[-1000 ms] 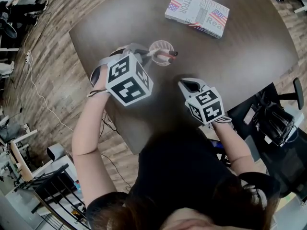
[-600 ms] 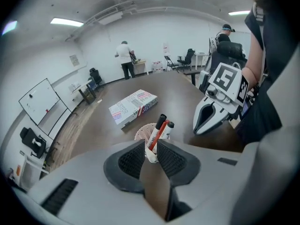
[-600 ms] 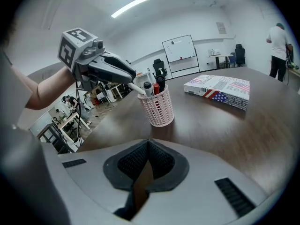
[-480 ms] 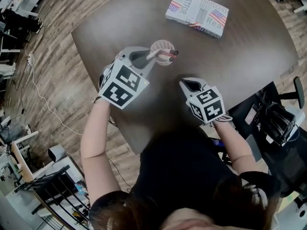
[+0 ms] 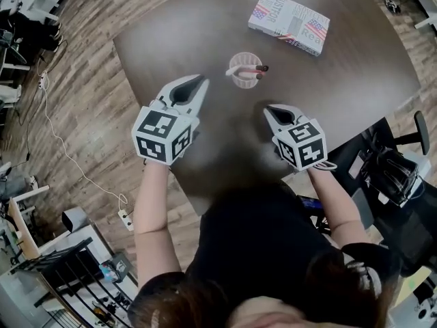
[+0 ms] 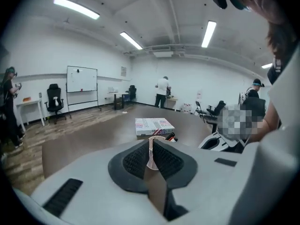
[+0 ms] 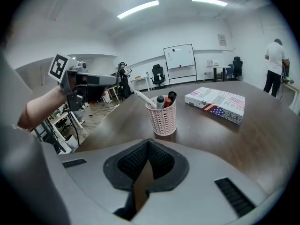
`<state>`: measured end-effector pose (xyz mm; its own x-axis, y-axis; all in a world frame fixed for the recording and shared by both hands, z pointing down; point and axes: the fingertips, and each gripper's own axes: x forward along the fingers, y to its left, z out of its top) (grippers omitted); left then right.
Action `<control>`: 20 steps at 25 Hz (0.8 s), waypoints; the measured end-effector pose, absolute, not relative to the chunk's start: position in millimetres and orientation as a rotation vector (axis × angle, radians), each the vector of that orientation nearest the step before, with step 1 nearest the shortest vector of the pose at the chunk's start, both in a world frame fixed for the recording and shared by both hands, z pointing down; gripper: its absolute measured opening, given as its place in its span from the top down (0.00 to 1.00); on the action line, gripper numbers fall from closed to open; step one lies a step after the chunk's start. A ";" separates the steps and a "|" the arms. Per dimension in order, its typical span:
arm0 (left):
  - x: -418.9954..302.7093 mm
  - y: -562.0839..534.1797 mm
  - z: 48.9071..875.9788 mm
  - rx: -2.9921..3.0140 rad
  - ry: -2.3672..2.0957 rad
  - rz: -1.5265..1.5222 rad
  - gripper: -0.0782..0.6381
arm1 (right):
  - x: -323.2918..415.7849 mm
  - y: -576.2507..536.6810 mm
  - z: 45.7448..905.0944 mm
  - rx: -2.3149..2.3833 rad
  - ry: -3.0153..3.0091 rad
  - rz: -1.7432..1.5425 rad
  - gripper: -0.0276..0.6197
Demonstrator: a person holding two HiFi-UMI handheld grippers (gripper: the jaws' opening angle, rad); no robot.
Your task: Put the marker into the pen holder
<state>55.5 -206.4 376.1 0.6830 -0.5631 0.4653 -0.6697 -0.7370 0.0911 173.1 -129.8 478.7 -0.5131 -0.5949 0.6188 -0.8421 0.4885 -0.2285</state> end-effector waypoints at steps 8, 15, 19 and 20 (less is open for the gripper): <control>-26.3 -169.7 364.0 2.450 -1.168 0.259 0.83 | 145.4 -121.0 447.9 1.253 -2.278 0.637 0.93; -78.0 -133.4 363.2 2.323 -1.282 0.082 0.84 | 122.3 -109.1 424.3 1.299 -2.292 0.571 0.93; -98.1 -113.2 370.9 2.274 -1.377 0.090 0.85 | 112.5 -104.4 415.4 1.330 -2.302 0.542 0.93; -101.7 -107.8 373.3 2.265 -1.393 0.102 0.85 | 110.5 -102.8 412.9 1.338 -2.304 0.534 0.93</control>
<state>-101.7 -107.8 373.3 0.4804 -0.8229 0.3032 -0.8582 -0.3700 0.3558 110.5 -102.8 412.9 -0.4477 -0.7171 0.5341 -0.8789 0.4628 -0.1154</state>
